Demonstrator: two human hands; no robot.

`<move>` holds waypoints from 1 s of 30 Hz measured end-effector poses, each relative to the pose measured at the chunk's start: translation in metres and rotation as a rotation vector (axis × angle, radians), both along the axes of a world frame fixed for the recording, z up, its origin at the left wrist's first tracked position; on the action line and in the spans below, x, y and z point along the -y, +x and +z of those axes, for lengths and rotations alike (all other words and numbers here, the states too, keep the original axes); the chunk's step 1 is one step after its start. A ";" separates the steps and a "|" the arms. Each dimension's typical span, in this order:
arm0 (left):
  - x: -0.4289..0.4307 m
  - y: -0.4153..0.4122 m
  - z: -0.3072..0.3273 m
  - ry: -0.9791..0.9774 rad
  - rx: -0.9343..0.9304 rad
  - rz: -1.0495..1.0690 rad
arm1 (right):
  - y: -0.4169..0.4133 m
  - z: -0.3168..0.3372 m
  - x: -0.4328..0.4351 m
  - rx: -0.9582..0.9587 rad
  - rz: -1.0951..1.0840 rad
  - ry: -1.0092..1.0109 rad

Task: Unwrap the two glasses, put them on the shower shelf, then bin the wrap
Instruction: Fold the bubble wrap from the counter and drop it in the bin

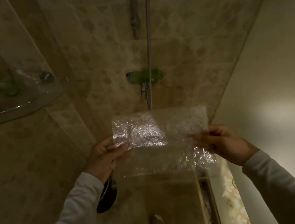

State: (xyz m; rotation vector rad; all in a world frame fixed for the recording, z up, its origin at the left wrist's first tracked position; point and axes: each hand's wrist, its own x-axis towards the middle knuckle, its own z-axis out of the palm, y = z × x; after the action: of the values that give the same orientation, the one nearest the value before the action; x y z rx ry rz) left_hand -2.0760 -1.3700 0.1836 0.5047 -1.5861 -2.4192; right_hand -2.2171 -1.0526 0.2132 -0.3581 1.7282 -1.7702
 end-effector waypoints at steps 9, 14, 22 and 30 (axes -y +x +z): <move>0.077 -0.094 0.002 -0.067 -0.039 0.054 | -0.095 0.023 0.082 -0.135 0.052 0.062; 0.106 -0.091 -0.001 -0.063 -0.179 0.073 | -0.126 0.026 0.124 -0.306 0.093 0.026; 0.149 -0.045 0.004 0.070 0.048 0.322 | -0.155 0.011 0.220 -0.462 0.439 -0.054; 0.171 -0.017 0.007 -0.126 0.157 0.487 | -0.223 0.006 0.344 0.231 1.312 0.230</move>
State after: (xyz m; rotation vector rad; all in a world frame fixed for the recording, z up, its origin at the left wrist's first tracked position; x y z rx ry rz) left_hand -2.0925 -1.5408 0.1907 0.9505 -1.4496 -1.9449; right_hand -2.4401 -1.3964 0.2193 -0.8753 1.0252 -0.6092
